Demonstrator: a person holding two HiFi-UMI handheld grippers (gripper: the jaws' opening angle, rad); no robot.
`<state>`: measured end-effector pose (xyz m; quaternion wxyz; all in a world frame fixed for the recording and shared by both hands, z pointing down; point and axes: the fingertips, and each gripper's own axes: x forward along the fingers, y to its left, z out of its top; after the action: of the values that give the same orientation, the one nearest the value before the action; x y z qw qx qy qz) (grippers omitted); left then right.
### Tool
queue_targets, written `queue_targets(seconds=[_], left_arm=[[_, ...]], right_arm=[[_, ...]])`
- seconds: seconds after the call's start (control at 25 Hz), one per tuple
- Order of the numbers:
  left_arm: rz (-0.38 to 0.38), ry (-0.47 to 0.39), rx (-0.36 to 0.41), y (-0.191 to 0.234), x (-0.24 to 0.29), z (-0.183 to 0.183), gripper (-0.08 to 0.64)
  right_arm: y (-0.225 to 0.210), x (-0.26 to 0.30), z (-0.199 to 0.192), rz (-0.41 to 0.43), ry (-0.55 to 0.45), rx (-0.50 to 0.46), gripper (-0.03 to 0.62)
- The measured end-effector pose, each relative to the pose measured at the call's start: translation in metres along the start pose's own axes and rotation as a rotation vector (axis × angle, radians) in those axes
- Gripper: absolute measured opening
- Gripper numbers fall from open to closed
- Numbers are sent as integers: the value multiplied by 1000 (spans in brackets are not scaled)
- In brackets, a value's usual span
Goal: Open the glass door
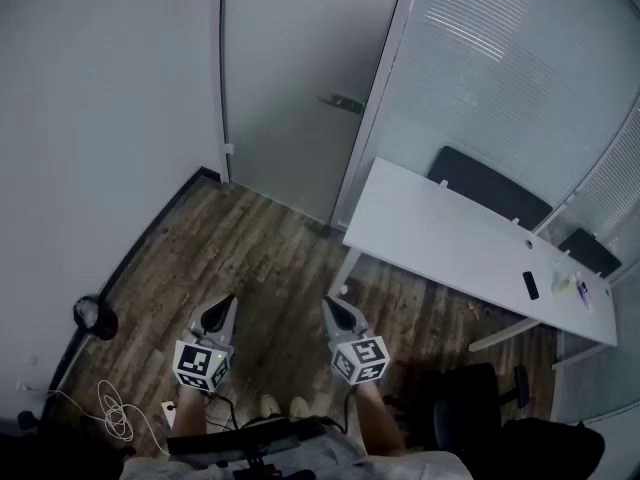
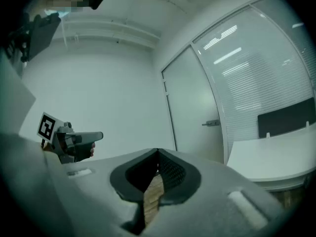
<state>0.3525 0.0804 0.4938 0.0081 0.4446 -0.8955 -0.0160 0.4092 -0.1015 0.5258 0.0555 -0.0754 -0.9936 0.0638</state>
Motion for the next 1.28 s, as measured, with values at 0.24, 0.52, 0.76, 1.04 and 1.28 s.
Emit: queue_targets(seconds=[0.24, 0.52, 0.76, 1.04, 1.28], left_arm=[[-9, -1, 0, 8, -9, 1, 3], [-16, -1, -2, 19, -12, -2, 3], [-20, -2, -2, 26, -8, -4, 3], [-9, 12, -11, 45, 15, -13, 3], [5, 20, -12, 70, 56, -19, 3]], right_arm=[[13, 2, -3, -14, 1, 7, 2], [17, 8, -3, -38, -15, 19, 2], [20, 19, -6, -32, -7, 18, 2], [8, 49, -9, -20, 3, 21, 2], [-20, 93, -9, -9, 16, 27, 2]])
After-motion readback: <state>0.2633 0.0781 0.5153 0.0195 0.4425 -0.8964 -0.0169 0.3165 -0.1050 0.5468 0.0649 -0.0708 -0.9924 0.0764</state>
